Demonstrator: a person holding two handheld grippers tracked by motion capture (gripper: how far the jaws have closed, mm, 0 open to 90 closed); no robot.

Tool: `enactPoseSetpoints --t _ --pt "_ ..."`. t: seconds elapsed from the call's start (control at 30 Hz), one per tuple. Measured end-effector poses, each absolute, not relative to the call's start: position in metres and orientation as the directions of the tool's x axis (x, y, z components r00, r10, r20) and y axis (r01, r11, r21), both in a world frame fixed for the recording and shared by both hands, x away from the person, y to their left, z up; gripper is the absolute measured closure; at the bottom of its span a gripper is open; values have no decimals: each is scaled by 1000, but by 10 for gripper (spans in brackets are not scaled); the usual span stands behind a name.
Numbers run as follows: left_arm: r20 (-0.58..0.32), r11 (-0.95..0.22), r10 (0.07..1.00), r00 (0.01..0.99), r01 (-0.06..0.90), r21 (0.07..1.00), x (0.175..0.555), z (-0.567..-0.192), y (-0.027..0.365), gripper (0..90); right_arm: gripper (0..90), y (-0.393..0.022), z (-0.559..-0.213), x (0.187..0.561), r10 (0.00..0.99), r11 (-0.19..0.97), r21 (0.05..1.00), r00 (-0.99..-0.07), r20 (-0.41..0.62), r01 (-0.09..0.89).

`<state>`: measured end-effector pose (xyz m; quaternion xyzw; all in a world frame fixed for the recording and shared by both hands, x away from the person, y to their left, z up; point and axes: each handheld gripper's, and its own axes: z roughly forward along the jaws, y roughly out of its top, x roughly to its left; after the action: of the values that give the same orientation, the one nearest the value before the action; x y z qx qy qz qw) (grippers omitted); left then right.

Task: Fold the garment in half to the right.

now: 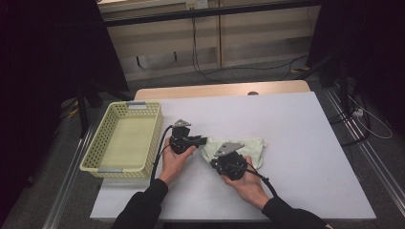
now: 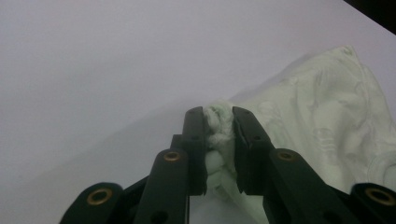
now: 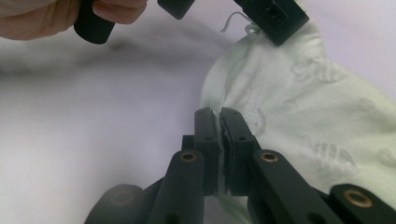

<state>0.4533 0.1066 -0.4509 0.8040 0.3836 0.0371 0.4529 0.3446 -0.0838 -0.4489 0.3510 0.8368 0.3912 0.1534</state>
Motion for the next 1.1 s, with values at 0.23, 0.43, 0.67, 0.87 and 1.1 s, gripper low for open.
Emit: enactPoseSetpoints --t 0.23,0.43,0.67,0.87,1.1 --pt "-290 -283 657 696 584 760 453 -448 109 763 864 -83 -447 345 704 435 774 -709 27 461" --pt "-283 -271 667 689 578 770 453 -442 114 763 864 -83 -442 347 705 419 787 -709 32 452" --pt "-278 -252 680 678 573 780 453 -436 120 763 864 -79 -438 349 700 410 795 -713 39 446" --pt "-283 -236 685 671 572 786 455 -431 126 763 863 -75 -433 352 700 397 807 -713 40 436" --pt "-257 -239 698 668 556 796 454 -425 126 764 864 -72 -429 353 700 385 816 -713 45 430"
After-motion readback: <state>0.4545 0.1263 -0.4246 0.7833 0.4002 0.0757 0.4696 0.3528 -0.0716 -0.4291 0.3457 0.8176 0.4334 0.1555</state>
